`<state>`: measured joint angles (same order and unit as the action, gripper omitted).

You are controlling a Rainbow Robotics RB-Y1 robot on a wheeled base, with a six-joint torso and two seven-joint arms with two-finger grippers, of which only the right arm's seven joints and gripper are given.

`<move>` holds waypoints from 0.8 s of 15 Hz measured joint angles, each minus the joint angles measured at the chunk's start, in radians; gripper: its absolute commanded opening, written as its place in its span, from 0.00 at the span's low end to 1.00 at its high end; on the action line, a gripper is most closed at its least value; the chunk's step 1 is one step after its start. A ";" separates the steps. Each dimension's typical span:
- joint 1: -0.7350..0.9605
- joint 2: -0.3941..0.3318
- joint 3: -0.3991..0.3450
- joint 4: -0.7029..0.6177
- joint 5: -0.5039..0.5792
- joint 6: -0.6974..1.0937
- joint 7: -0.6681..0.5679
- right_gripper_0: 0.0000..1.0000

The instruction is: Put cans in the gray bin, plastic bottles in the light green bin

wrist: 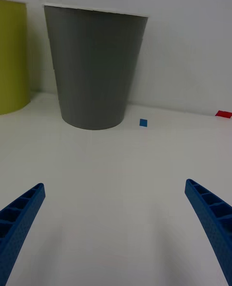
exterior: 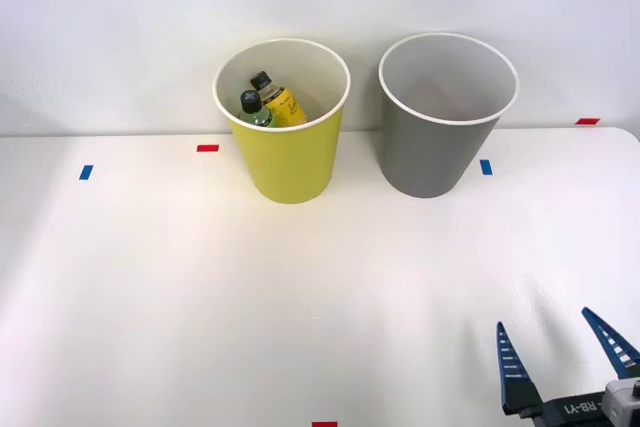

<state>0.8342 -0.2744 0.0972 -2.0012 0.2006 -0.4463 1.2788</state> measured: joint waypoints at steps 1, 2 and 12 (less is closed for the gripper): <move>-0.002 0.022 -0.004 0.014 0.026 -0.020 -0.039 1.00; -0.004 0.041 -0.006 0.028 0.039 -0.043 -0.055 1.00; -0.021 0.056 -0.061 0.226 0.181 -0.408 -0.020 1.00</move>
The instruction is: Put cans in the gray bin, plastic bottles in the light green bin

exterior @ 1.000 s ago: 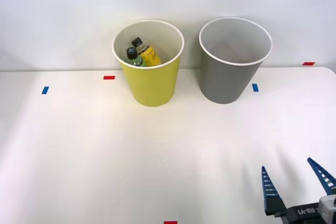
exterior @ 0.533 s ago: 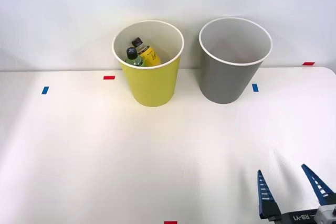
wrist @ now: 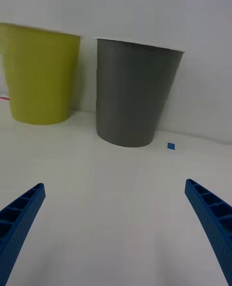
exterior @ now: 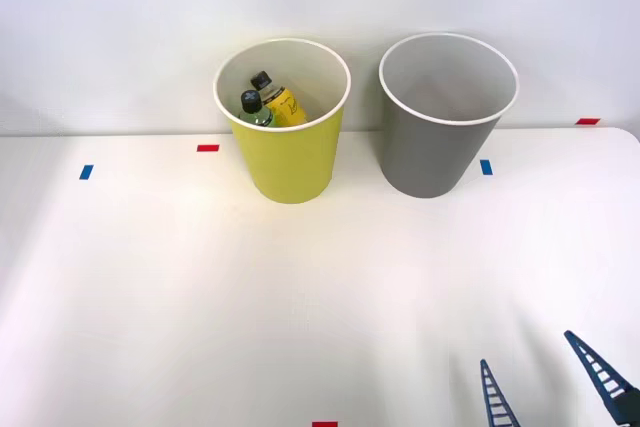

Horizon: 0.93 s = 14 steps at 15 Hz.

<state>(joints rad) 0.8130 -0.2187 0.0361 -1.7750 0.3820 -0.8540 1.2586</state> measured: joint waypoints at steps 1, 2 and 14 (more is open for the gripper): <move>0.001 -0.001 -0.015 0.000 0.027 -0.009 0.005 1.00; 0.003 -0.001 -0.031 0.000 0.050 -0.019 0.010 1.00; 0.081 -0.006 -0.061 0.000 0.045 -0.063 0.012 1.00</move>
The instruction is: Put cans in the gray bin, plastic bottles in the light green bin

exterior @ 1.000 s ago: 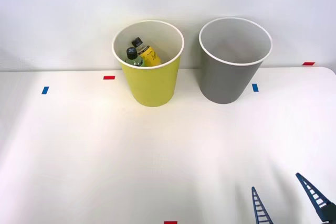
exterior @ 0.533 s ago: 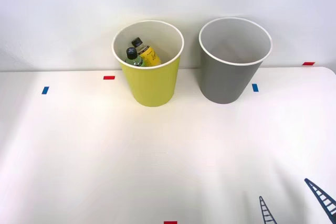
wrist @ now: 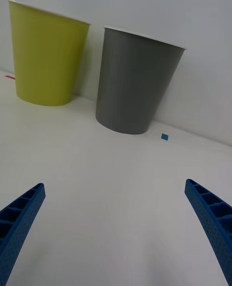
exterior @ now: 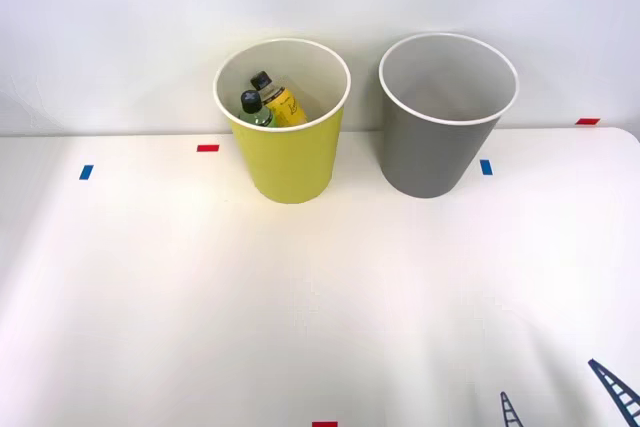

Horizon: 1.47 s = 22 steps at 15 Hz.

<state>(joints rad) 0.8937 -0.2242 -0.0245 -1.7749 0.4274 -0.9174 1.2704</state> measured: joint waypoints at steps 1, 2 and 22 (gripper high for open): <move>0.000 0.000 0.000 0.000 0.000 0.000 0.000 1.00; 0.000 0.000 0.000 0.000 0.000 0.000 0.000 1.00; 0.001 0.000 0.000 0.000 -0.001 0.000 0.000 1.00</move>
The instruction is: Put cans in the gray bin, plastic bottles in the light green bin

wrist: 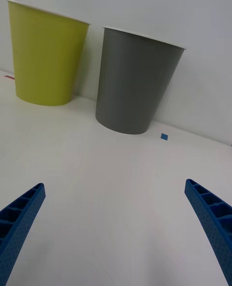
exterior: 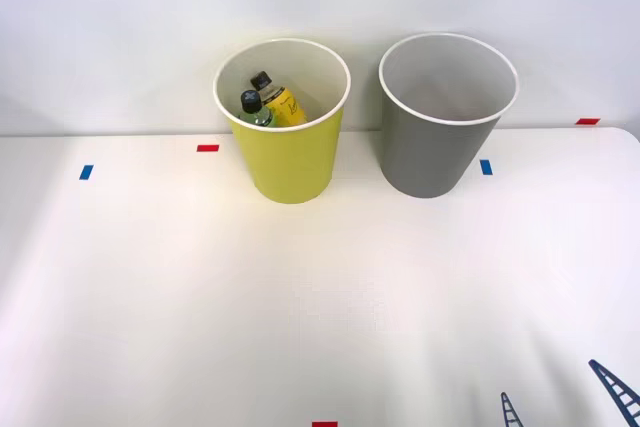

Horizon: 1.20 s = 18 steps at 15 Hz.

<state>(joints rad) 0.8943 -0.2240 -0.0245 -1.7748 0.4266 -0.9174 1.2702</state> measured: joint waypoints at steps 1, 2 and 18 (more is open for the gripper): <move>0.000 0.000 0.000 0.000 0.000 0.000 0.000 1.00; 0.000 0.000 0.000 0.000 0.000 0.000 0.000 1.00; 0.000 0.000 0.000 0.000 0.000 0.000 0.000 1.00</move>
<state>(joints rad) 0.8943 -0.2240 -0.0245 -1.7748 0.4265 -0.9174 1.2702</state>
